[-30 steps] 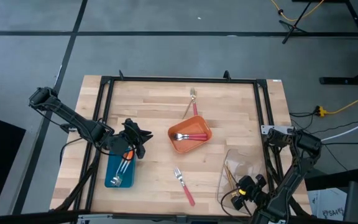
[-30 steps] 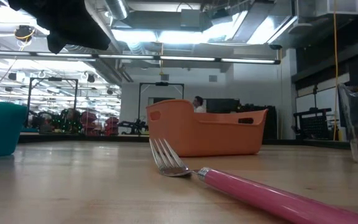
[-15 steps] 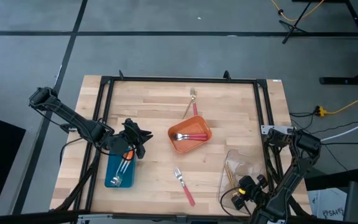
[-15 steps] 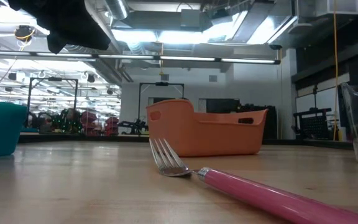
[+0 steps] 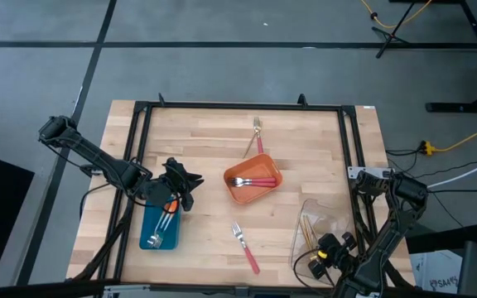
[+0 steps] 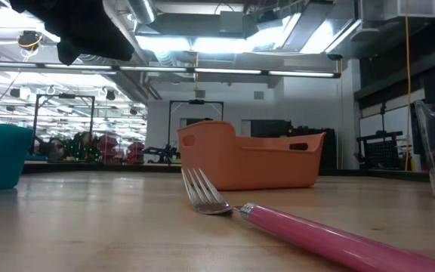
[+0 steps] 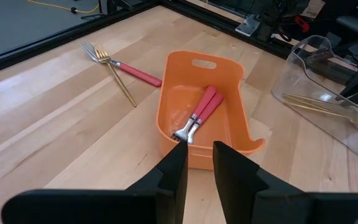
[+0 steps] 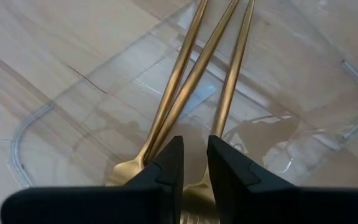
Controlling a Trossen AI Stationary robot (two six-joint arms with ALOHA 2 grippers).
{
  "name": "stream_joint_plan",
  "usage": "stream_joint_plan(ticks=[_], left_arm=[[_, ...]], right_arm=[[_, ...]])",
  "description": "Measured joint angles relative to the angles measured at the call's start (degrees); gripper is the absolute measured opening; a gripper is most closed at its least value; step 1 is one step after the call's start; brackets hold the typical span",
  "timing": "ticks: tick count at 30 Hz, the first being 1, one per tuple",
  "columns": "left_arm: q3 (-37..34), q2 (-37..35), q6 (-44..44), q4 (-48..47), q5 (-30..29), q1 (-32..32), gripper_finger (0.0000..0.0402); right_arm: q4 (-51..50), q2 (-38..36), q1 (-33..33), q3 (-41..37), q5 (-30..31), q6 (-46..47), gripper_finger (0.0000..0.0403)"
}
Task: Sort silverware by color (type)
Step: Put the pink fork into the orange bin
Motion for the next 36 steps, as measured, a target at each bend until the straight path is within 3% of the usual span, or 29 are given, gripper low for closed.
stream_joint_plan(ticks=[8, 20, 27, 31, 36], left_arm=[[0.0, 0.0, 0.0, 0.0, 0.0, 0.0, 0.007], [0.0, 0.0, 0.0, 0.0, 0.0, 0.0, 0.007], [0.0, 0.0, 0.0, 0.0, 0.0, 0.0, 0.007], [0.0, 0.0, 0.0, 0.0, 0.0, 0.0, 0.007], [0.0, 0.0, 0.0, 0.0, 0.0, 0.0, 0.007]], right_arm=[[-7.9, -0.1, 0.0, 4.5, -0.5, 0.0, 0.0064], [-23.4, -0.2, 0.0, 17.7, 0.2, -0.1, 0.0065], [-26.9, -0.2, -1.1, 24.1, 6.4, -0.6, 0.0065], [-26.6, -0.2, -3.7, 26.5, 9.6, -6.5, 0.0065], [-24.2, -0.2, -9.1, 28.3, 8.8, -17.7, 0.0065]])
